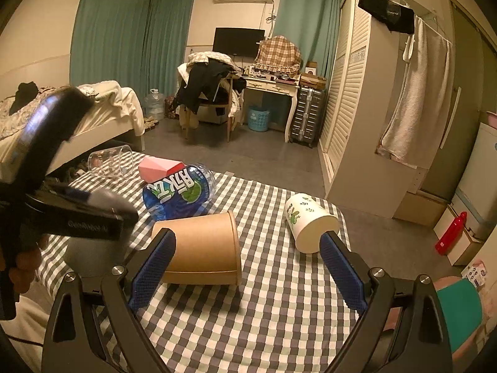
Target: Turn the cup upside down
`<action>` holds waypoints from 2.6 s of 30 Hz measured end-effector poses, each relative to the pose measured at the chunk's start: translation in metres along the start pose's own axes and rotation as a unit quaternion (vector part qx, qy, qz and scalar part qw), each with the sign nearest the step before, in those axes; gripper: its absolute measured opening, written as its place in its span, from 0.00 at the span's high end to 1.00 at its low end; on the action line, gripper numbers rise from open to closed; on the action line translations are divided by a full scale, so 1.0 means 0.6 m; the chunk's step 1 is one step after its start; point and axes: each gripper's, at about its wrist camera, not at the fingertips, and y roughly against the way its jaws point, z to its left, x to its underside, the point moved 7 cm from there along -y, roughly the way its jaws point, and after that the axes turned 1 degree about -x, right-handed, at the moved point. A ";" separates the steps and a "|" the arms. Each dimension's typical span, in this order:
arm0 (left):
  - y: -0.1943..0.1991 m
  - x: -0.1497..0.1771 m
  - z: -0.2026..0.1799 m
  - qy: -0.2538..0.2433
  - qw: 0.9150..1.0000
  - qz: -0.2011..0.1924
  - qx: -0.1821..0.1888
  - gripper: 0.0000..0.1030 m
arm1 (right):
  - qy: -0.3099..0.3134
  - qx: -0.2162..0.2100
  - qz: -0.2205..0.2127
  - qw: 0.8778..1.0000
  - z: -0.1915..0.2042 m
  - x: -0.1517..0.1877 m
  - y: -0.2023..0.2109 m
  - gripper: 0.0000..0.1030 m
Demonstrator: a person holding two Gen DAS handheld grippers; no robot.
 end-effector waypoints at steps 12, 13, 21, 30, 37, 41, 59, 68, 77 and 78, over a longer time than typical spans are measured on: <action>0.055 0.045 0.015 0.016 0.998 -0.067 -0.011 0.30 | 0.006 0.002 0.003 1.000 0.005 0.001 -0.005 0.09; 0.060 0.052 0.015 0.015 0.998 -0.068 -0.011 0.30 | 0.006 0.003 0.003 1.000 0.005 0.001 -0.005 0.09; 0.073 0.077 0.004 0.004 0.998 -0.061 -0.016 0.30 | 0.006 0.004 0.002 1.000 0.003 0.001 -0.002 0.09; 0.049 0.078 0.005 0.029 0.998 -0.052 -0.010 0.30 | 0.002 0.006 0.000 1.000 -0.006 0.001 0.004 0.09; 0.040 0.048 0.005 0.040 0.995 -0.086 -0.015 0.30 | 0.003 0.007 0.001 1.000 -0.007 0.001 0.003 0.09; 0.023 0.042 0.006 0.041 0.995 -0.094 -0.019 0.30 | 0.008 0.008 0.004 1.000 -0.004 0.002 -0.001 0.09; 0.058 0.035 0.010 0.022 0.988 -0.150 -0.037 0.13 | -0.003 -0.002 -0.002 1.000 -0.004 0.000 0.001 0.09; 0.174 0.030 0.036 0.048 0.975 -0.216 -0.034 0.13 | -0.050 -0.038 -0.041 0.997 -0.021 -0.018 0.051 0.09; 0.227 0.083 0.055 0.058 0.969 -0.236 -0.048 0.08 | -0.042 -0.061 -0.061 0.995 -0.003 -0.017 0.091 0.09; 0.228 0.089 0.055 0.060 0.969 -0.236 -0.049 0.08 | -0.039 -0.064 -0.062 0.995 0.000 -0.016 0.093 0.09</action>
